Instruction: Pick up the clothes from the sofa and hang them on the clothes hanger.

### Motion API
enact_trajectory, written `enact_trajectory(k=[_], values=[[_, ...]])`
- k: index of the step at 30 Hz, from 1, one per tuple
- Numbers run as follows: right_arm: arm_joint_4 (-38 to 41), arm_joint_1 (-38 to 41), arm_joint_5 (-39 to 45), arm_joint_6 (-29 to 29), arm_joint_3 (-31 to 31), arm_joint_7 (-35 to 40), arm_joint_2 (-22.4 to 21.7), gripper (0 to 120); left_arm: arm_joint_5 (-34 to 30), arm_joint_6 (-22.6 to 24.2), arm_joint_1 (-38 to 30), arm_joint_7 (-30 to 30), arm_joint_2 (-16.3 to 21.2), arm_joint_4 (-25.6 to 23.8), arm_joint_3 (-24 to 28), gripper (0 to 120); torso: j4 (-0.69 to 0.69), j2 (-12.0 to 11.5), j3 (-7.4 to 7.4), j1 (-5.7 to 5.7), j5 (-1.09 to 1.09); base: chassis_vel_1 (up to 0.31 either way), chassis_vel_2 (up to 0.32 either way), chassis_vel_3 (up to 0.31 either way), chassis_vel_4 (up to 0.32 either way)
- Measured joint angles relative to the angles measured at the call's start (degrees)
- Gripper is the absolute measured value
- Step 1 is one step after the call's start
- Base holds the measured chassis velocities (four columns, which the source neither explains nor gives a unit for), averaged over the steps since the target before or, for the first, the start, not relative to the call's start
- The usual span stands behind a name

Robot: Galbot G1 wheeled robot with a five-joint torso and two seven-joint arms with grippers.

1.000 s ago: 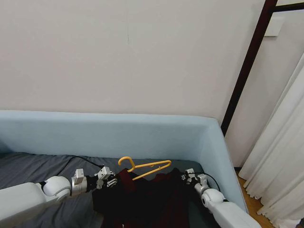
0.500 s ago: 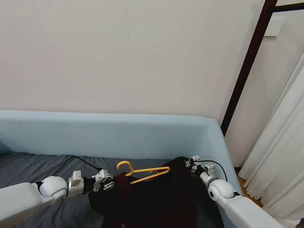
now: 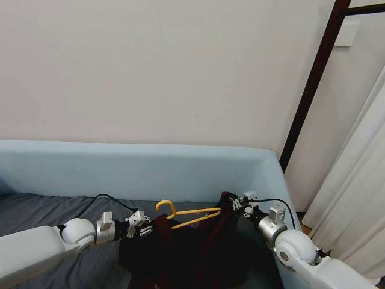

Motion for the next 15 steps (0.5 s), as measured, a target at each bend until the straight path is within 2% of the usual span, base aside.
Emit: enact_trajectory(k=[4,15], values=[[3.5,-0.8,0.9,-1.1,1.4,1.5,-2.1,0,0.0,0.1,0.2,0.3,-0.5,-0.9,0.2,1,0.01,0.0,0.00,0.00,0.00,0.000,0.000,0.000,0.000],[2.9,0.5,2.8,-2.2,2.3,4.0,-3.0,0,0.8,-1.7,1.6,3.1,0.8,-2.8,-0.1,1,0.01,0.0,0.00,0.00,0.00,0.000,0.000,0.000,0.000]])
